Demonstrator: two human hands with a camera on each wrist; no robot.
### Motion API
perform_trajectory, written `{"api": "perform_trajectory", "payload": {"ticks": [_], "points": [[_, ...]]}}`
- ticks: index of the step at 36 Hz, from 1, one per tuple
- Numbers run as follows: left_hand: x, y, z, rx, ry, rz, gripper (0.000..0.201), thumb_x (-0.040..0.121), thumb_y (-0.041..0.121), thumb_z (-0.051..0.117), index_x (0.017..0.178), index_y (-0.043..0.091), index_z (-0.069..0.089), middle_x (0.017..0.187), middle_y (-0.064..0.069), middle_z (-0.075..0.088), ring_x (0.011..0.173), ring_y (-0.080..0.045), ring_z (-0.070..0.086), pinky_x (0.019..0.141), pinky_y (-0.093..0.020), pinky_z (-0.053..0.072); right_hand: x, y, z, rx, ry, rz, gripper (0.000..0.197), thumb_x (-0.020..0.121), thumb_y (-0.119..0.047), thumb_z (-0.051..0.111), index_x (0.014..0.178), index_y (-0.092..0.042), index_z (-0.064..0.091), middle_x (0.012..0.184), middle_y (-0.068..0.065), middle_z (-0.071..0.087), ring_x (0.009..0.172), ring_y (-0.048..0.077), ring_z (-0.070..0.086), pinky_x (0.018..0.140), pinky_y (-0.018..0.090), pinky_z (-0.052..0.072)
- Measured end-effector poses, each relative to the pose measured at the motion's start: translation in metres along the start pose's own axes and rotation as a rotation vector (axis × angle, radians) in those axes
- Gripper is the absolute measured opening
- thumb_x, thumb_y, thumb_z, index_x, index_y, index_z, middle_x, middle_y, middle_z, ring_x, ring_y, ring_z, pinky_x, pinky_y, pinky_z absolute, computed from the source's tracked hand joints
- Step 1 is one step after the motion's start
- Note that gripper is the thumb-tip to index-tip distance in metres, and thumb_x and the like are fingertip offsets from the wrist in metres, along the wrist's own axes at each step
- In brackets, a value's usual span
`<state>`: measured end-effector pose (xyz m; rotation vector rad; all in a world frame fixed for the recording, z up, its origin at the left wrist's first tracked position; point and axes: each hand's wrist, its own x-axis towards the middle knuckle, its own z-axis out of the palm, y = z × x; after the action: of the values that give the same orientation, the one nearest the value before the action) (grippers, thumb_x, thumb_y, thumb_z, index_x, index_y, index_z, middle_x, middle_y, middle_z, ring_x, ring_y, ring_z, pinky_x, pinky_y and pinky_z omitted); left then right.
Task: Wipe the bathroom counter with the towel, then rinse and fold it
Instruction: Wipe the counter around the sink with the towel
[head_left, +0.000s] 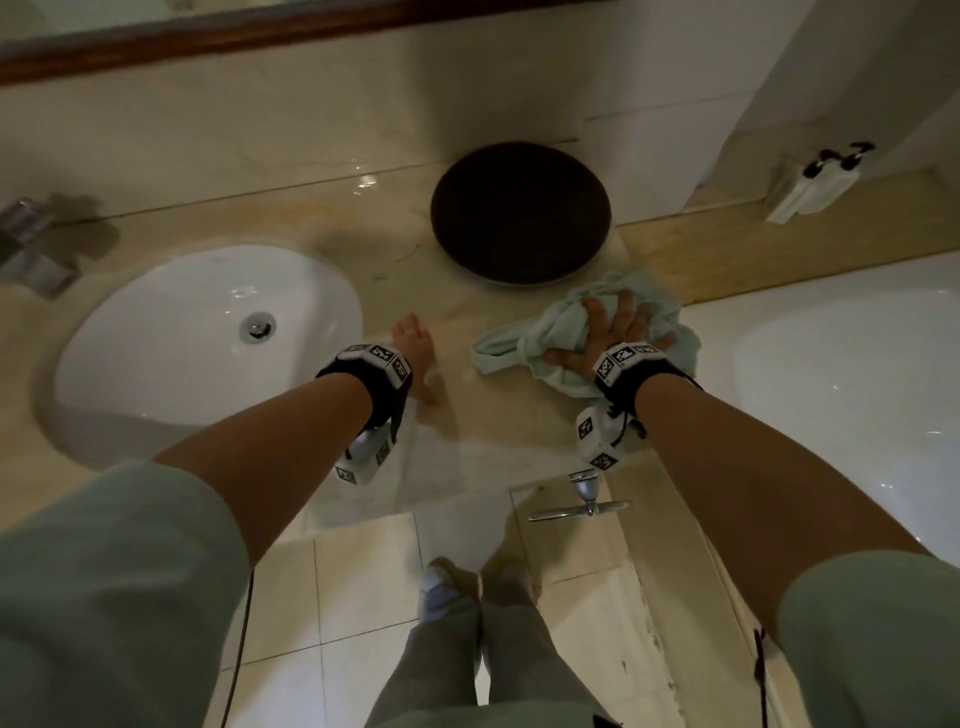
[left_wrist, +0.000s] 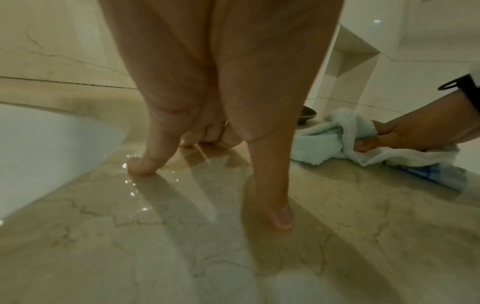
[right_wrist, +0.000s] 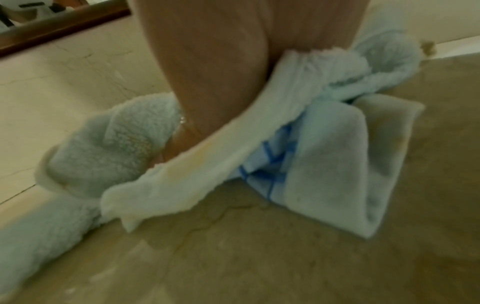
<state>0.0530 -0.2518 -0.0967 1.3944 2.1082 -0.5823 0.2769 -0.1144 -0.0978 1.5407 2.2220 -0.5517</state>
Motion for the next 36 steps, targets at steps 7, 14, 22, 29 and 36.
{"api": "perform_trajectory", "payload": {"ticks": [7, 14, 22, 29, 36], "points": [[-0.002, -0.005, 0.002, -0.042, 0.031, 0.009, 0.121, 0.074, 0.041, 0.076, 0.147, -0.007, -0.007, 0.155, -0.026, -0.012, 0.145, -0.040, -0.002, 0.119, -0.040, 0.015, -0.009, 0.007, 0.013, 0.006, 0.076, -0.074, 0.097, 0.077, -0.076, 0.045, 0.149, -0.035, -0.006, 0.157, 0.009, -0.023, 0.145, 0.036, -0.013, 0.113, 0.063, 0.000], [-0.004, -0.007, 0.007, -0.152, 0.042, 0.009, 0.120, 0.074, 0.039, 0.077, 0.147, -0.006, -0.008, 0.155, -0.024, -0.014, 0.145, -0.038, -0.006, 0.120, -0.043, 0.012, -0.051, 0.025, 0.037, 0.041, 0.131, -0.019, 0.096, 0.076, -0.075, 0.048, 0.150, -0.034, 0.001, 0.159, 0.003, -0.017, 0.146, 0.030, -0.014, 0.115, 0.059, -0.003], [-0.002, -0.005, 0.008, -0.218, 0.051, -0.061, 0.111, 0.077, 0.040, 0.073, 0.148, -0.001, -0.002, 0.155, -0.020, -0.003, 0.144, -0.038, 0.006, 0.117, -0.040, 0.017, -0.090, 0.023, 0.062, 0.123, 0.149, 0.212, 0.091, 0.075, -0.081, 0.041, 0.149, -0.039, 0.009, 0.160, -0.001, -0.012, 0.146, 0.030, -0.012, 0.113, 0.063, -0.004], [0.030, -0.011, 0.023, -0.134, 0.039, -0.104, 0.137, 0.061, 0.064, 0.075, 0.147, 0.005, -0.014, 0.155, -0.023, -0.010, 0.142, -0.042, 0.011, 0.115, -0.047, 0.025, -0.108, -0.008, 0.077, 0.155, 0.144, 0.235, 0.092, 0.075, -0.080, 0.042, 0.150, -0.038, 0.009, 0.160, 0.001, -0.013, 0.145, 0.034, -0.015, 0.111, 0.066, -0.003], [0.029, -0.008, 0.026, -0.159, 0.032, -0.046, 0.129, 0.068, 0.051, 0.077, 0.147, -0.001, -0.011, 0.154, -0.025, -0.015, 0.143, -0.044, 0.007, 0.114, -0.053, 0.024, -0.104, -0.026, 0.075, 0.011, 0.106, 0.259, 0.090, 0.078, -0.080, 0.035, 0.151, -0.036, 0.005, 0.159, 0.005, -0.016, 0.144, 0.038, -0.014, 0.110, 0.068, -0.002]]}}
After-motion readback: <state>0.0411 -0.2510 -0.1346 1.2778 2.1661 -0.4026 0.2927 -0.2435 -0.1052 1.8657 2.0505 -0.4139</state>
